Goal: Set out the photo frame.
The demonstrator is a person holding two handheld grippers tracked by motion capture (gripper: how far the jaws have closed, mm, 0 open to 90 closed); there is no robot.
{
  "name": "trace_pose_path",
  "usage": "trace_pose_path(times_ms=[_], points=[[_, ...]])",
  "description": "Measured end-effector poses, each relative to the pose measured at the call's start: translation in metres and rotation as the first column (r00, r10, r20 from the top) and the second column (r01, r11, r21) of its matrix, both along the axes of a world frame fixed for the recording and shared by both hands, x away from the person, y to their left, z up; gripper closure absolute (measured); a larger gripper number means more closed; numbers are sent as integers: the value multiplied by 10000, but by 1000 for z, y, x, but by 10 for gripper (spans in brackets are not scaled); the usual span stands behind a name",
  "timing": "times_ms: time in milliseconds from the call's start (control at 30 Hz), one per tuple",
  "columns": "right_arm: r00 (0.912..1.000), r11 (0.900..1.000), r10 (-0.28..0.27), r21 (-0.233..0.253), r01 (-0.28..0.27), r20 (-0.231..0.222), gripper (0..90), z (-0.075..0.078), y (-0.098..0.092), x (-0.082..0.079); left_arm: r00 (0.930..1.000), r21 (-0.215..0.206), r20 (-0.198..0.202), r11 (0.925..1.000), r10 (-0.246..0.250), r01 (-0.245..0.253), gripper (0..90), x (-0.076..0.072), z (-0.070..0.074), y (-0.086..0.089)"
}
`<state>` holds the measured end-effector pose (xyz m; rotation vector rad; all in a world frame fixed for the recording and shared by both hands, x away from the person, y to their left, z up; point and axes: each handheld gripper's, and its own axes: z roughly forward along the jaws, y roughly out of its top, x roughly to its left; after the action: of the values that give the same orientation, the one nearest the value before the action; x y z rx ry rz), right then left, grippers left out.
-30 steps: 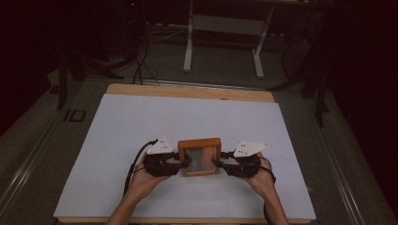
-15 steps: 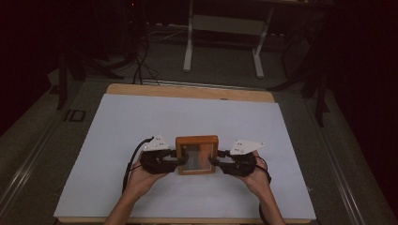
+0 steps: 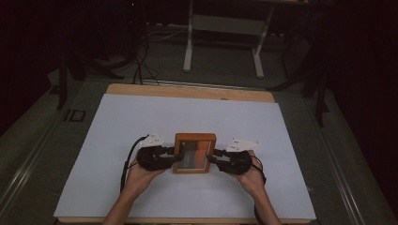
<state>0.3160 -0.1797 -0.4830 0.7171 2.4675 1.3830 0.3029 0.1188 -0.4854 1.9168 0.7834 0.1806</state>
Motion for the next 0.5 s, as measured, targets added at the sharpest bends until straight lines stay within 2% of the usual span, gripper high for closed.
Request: trace_pose_path(times_ms=[33, 167, 500], points=[[9999, 9999, -13, -103, 12, -100, 661, -2, 0, 1, 10000, 37, 69, 10000, 15, -15, 611, 0, 0, 0], [9998, 9999, -53, 111, 55, -187, 664, -3, 0, 2, 10000, 5, 59, 10000, -7, 7, 609, 3, -2, 1], [9996, 9998, -83, 194, 88, -261, 667, -2, 6, 4, 9997, -96, -184, 9998, 186, -188, 574, 9, -8, 5]])
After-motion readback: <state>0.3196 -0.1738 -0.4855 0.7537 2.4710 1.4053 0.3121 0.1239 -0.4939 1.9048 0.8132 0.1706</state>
